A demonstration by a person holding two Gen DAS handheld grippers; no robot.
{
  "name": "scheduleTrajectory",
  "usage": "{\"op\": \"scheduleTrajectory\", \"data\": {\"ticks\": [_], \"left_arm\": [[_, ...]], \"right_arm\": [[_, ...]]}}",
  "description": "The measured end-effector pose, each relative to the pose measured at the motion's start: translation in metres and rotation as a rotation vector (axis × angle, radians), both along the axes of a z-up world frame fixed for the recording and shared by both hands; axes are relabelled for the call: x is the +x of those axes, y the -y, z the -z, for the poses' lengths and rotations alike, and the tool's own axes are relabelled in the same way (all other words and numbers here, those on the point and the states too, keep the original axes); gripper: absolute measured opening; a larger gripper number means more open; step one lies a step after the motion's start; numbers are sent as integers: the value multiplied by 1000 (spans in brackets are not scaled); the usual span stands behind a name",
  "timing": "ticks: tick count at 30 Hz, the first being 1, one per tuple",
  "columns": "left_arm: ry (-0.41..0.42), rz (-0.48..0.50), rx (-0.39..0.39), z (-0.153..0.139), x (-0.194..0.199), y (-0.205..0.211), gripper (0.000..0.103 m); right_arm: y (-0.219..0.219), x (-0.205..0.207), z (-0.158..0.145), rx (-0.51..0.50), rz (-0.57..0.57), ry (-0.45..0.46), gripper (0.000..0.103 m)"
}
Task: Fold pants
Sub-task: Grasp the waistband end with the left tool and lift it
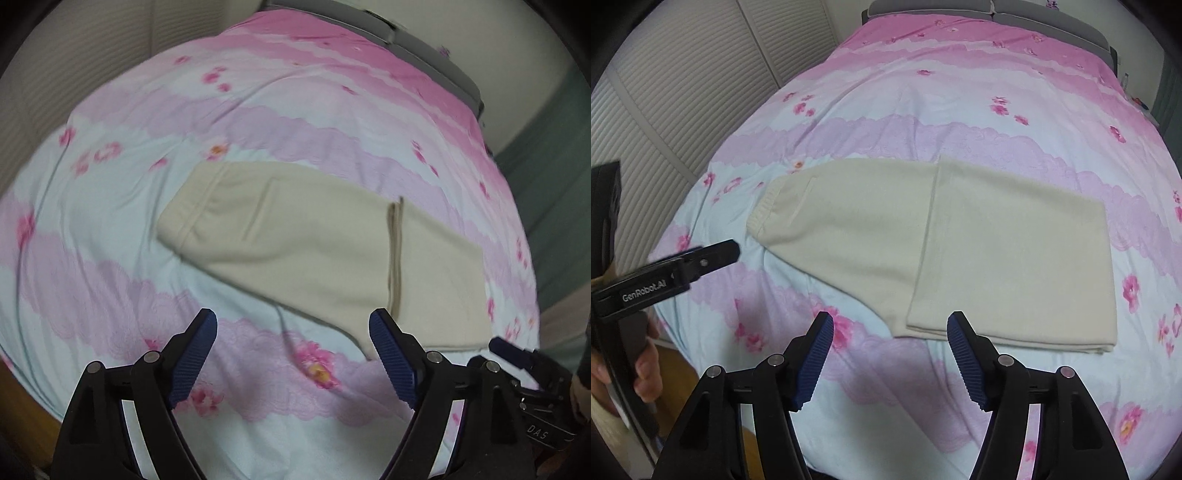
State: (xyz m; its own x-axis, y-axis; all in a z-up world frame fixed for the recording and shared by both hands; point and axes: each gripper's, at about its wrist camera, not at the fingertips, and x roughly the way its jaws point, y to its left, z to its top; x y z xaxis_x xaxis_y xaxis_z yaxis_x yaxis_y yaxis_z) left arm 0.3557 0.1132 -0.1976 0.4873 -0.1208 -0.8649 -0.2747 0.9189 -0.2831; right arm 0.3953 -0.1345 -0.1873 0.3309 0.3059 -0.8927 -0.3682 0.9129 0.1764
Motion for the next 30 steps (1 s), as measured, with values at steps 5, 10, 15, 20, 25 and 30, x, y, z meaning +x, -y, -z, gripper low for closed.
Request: {"op": "scheduleTrajectory", "data": {"ticks": [5, 10, 15, 20, 25, 30], "left_arm": [[-8, -32, -107, 38, 8, -57, 84], [-32, -48, -272, 87, 35, -108, 80], [-64, -26, -380, 134, 60, -132, 71], [-61, -21, -477, 166, 77, -140, 68], [-14, -13, -553, 180, 85, -147, 68], [30, -31, -628, 186, 100, -155, 67]], "right_arm": [[-38, -2, 11, -66, -5, 3, 65], [-75, 4, 34, -83, 64, -60, 65], [-107, 16, 62, -147, 122, -90, 65], [-128, 31, 77, -183, 142, -113, 65], [-140, 43, 82, -219, 136, -113, 65], [-145, 58, 91, -246, 156, -123, 65]]}}
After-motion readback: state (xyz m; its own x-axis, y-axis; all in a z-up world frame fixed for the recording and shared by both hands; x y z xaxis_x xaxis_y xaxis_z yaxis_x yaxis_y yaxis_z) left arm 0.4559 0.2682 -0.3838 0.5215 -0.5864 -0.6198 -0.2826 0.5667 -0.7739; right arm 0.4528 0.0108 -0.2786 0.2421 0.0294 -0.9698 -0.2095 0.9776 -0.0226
